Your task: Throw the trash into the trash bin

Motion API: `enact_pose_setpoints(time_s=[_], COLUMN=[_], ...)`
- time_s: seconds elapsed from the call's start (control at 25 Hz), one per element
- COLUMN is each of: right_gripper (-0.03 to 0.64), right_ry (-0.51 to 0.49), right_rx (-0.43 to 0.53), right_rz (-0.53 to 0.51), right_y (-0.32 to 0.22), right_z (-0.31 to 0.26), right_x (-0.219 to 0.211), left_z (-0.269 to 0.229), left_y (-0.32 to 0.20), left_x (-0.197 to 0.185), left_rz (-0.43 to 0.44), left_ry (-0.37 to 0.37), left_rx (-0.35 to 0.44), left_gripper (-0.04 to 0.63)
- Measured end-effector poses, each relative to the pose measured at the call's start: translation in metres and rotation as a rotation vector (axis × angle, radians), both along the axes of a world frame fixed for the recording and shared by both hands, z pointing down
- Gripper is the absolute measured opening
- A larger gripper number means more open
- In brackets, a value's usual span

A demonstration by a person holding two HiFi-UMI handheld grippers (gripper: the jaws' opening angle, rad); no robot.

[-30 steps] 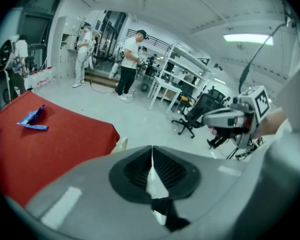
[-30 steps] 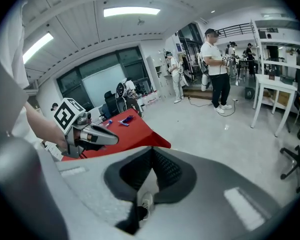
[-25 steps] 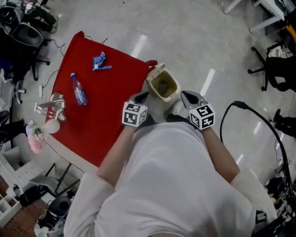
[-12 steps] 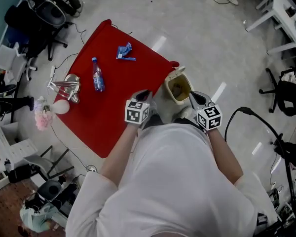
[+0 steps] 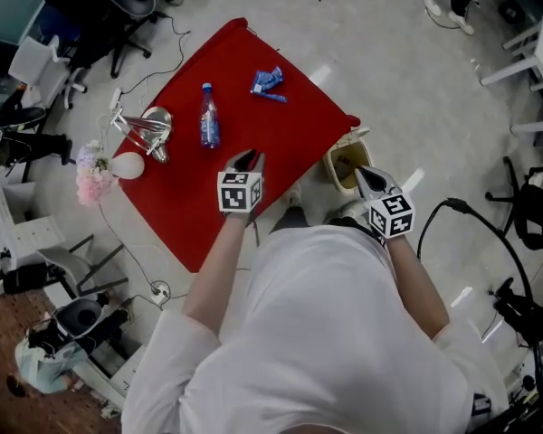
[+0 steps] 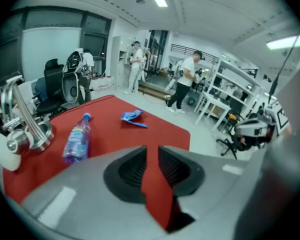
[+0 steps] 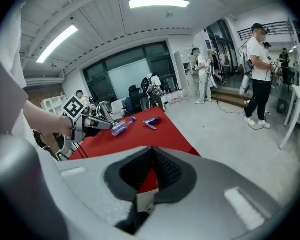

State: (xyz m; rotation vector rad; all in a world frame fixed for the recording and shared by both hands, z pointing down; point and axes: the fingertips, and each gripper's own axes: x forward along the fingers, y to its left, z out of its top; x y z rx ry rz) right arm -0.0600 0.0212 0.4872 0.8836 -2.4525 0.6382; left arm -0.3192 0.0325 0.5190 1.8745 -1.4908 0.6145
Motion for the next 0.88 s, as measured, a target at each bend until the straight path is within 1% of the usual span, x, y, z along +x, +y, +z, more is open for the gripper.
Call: enact_pose_setpoints(time_s=[0.12, 0.2, 0.4, 0.56, 0.72, 0.88], right_gripper=[0.002, 0.002, 0.002, 0.002, 0.002, 0.002], right_ry=[0.005, 0.009, 0.019, 0.033, 0.046, 0.060], right_rx=[0.000, 0.001, 0.002, -0.006, -0.010, -0.011], right_rz=[-0.027, -0.043, -0.060, -0.069, -0.078, -0.072], right_y=[-0.003, -0.005, -0.009, -0.012, -0.015, -0.020], right_z=[0.001, 0.001, 0.002, 0.006, 0.008, 0.009], right_x=[-0.015, -0.024, -0.041, -0.051, -0.059, -0.064], left_z=[-0.001, 0.000, 0.006, 0.015, 0.025, 0.038], left_y=[-0.001, -0.001, -0.001, -0.004, -0.007, -0.013], left_x=[-0.033, -0.054, -0.098, -0.120, -0.136, -0.155], left_rz=[-0.066, -0.105, -0.182, -0.212, -0.220, -0.227], left_ry=[-0.022, -0.034, -0.042, -0.048, -0.065, -0.087], left_rx=[0.003, 0.000, -0.011, -0.025, -0.044, -0.072], left_gripper=[0.086, 0.103, 0.114, 0.127, 0.146, 0.190])
